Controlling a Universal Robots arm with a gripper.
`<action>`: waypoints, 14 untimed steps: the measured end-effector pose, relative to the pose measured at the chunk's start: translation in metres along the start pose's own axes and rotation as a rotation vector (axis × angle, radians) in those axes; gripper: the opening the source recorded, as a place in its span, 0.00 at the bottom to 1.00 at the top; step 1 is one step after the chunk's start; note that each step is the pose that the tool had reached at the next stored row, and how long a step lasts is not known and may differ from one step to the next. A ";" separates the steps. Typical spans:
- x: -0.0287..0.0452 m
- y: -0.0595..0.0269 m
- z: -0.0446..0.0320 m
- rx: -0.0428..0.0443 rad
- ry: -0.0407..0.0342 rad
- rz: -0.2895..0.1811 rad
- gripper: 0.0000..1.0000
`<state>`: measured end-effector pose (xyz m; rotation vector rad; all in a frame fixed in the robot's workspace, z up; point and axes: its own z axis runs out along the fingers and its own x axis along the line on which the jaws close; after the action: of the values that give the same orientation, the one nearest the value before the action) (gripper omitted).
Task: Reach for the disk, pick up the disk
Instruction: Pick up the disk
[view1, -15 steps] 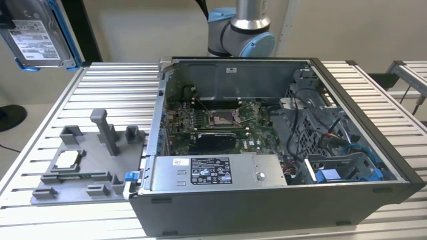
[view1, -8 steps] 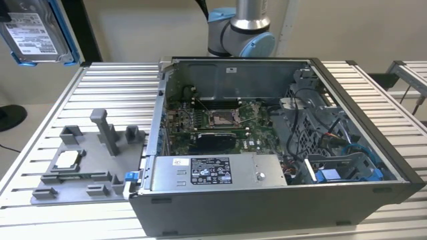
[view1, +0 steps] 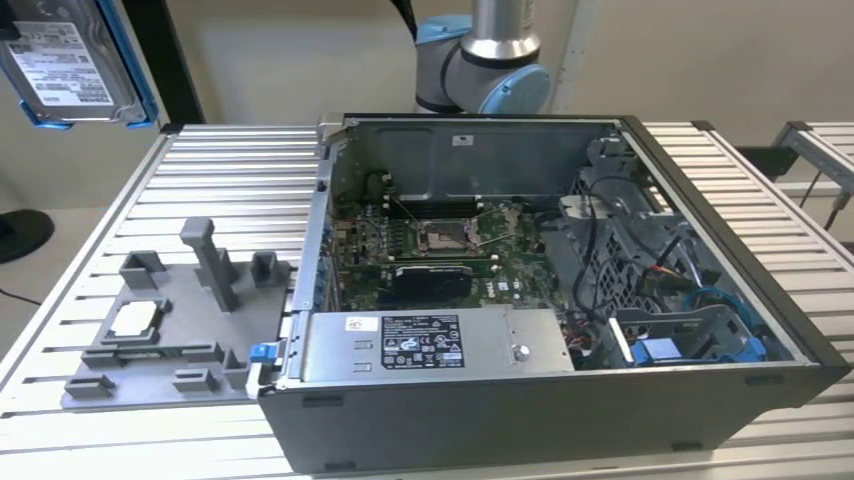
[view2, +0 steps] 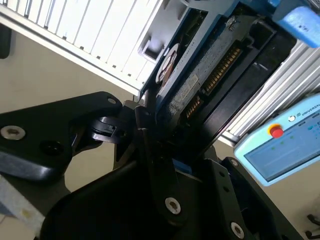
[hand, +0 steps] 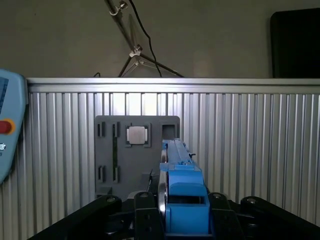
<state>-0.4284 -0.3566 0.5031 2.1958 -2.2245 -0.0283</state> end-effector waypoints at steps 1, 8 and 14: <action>0.0000 0.0000 0.0000 0.0000 0.0000 0.000 0.00; -0.0001 -0.0027 -0.0001 0.0000 -0.0001 0.000 0.00; 0.0000 -0.0053 -0.0001 0.0000 0.0000 0.000 0.00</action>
<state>-0.4232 -0.3567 0.5031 2.1958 -2.2244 -0.0283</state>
